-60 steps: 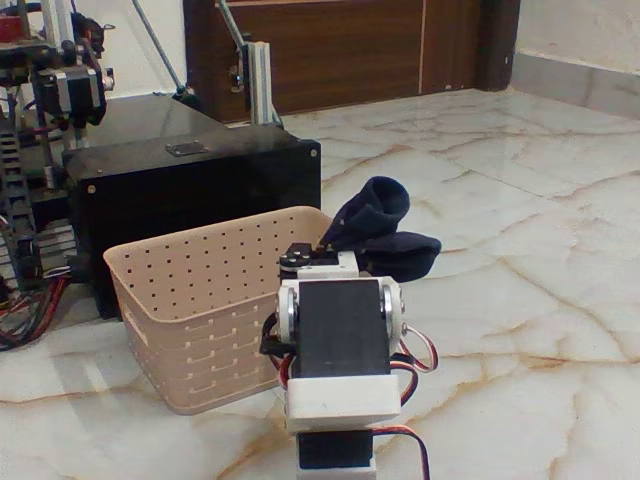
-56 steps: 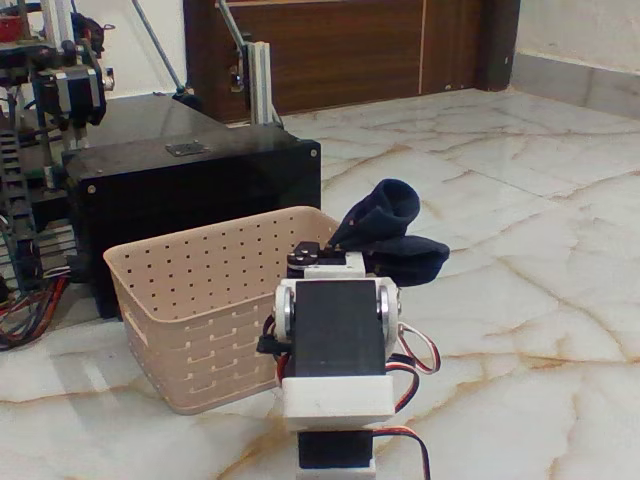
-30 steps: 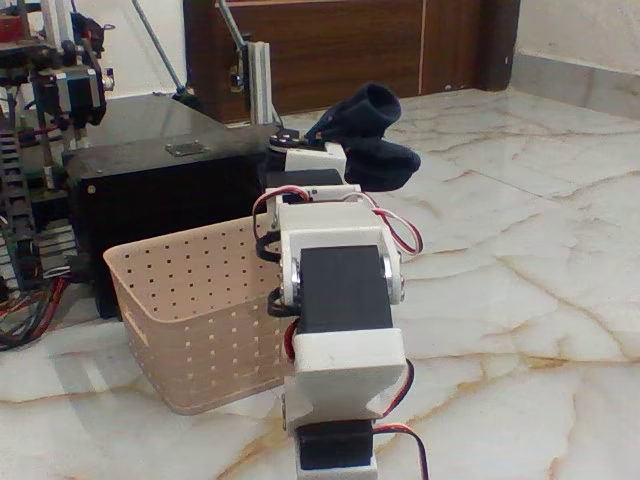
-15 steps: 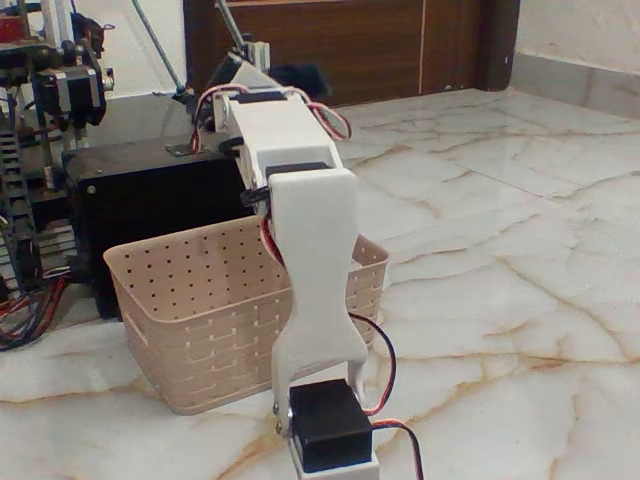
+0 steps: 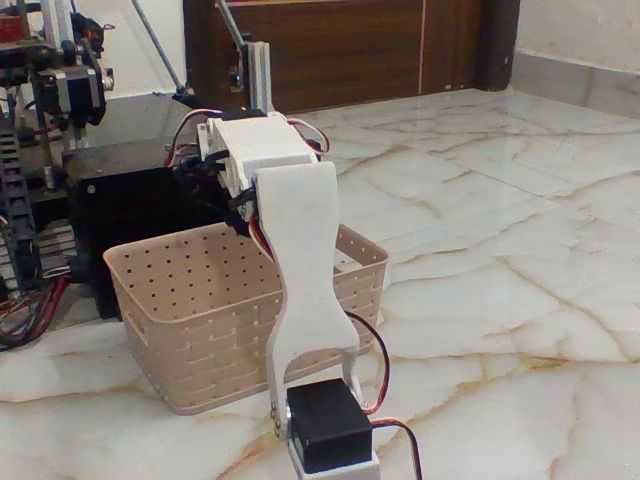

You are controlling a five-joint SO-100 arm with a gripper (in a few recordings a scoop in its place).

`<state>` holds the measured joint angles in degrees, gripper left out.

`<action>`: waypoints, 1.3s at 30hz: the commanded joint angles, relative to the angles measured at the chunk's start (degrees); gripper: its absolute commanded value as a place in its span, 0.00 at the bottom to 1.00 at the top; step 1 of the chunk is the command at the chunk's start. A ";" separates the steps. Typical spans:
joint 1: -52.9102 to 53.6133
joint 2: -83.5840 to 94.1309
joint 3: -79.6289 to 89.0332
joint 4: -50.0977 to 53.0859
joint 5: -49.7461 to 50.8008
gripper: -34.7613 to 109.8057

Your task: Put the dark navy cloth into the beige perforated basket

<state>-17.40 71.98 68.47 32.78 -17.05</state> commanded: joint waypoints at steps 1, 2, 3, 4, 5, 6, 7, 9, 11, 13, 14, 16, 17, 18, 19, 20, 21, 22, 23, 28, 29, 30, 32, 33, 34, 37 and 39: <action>0.09 0.26 -3.43 3.16 0.70 0.24; 0.18 -0.26 -3.96 5.36 1.32 0.24; 0.18 -0.70 -4.48 6.42 2.46 0.24; 0.26 -1.67 -5.54 7.12 2.99 0.24; 0.62 -2.72 -7.03 9.05 3.78 0.24; 0.88 -4.48 -9.49 11.87 4.48 0.24; 0.88 -5.71 -10.81 13.01 4.39 0.24; 1.41 -8.61 -14.94 15.03 4.92 0.24; 1.76 -9.76 -16.00 15.73 4.57 0.24; 2.11 -9.76 -15.82 15.82 4.31 0.25; 2.11 -9.76 -15.82 15.82 4.57 0.26; 2.29 -9.58 -15.56 16.00 5.63 0.27; 2.37 -9.40 -15.47 16.17 5.71 0.27; 2.37 -9.14 -15.47 16.52 5.89 0.27; 2.29 -8.79 -15.47 17.14 5.45 0.27; 2.29 -8.79 -15.29 17.40 5.01 0.27; 2.37 -8.79 -14.85 18.63 4.57 0.27; 2.64 -8.61 -14.15 21.97 4.04 0.27; 3.08 -8.70 -13.36 26.54 3.16 0.27; 3.25 -6.59 -12.74 15.21 4.22 0.27; 3.25 -6.15 -12.39 16.17 2.99 0.26; 3.34 -5.54 -11.25 15.47 1.41 0.25; 4.22 -2.55 -6.50 14.85 -2.64 0.24; 4.57 -1.14 -5.27 14.85 -4.04 0.24; 4.75 0.62 -3.78 14.85 -5.45 0.24; 5.98 6.24 3.25 10.72 -11.25 0.24; 7.03 7.12 3.87 10.37 -13.80 0.24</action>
<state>-10.81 75.94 72.51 44.03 -30.06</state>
